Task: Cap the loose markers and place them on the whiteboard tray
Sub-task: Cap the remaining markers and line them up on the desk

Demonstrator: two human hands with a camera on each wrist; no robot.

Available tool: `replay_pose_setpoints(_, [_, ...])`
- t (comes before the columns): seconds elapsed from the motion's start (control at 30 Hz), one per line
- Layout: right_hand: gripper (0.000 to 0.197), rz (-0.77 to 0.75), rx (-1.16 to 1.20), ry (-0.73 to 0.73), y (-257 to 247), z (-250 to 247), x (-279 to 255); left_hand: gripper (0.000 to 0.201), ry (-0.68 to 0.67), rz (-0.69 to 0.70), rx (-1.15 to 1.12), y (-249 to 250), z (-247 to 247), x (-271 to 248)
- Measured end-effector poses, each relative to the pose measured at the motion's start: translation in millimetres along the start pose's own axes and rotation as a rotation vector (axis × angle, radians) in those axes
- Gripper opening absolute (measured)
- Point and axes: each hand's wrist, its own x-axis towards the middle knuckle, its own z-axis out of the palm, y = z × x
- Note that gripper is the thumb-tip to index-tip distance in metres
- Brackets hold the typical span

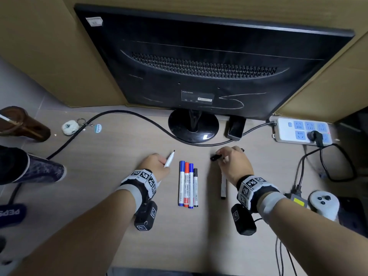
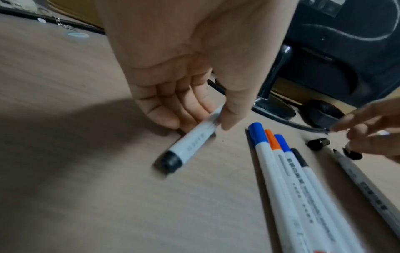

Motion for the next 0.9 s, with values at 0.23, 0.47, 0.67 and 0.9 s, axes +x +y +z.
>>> replay_pose_setpoints(0.23, [0.041, -0.038, -0.105, -0.012, -12, 5, 11, 0.020, -0.100, 0.121, -0.256, 10, -2, 12])
replay_pose_setpoints(0.47, [0.036, -0.073, -0.121, -0.104, -15, 8, 25, 0.025, -0.128, 0.144, -0.282, 16, -6, 21])
replay_pose_setpoints(0.67, [0.028, -0.151, -0.126, -0.133, -16, 14, 29, 0.019, -0.140, 0.164, -0.278, 24, -6, 24])
replay_pose_setpoints(0.9, [0.021, -0.197, -0.073, -0.150, -17, 17, 25, 0.020, -0.113, 0.163, -0.297, 30, -8, 16])
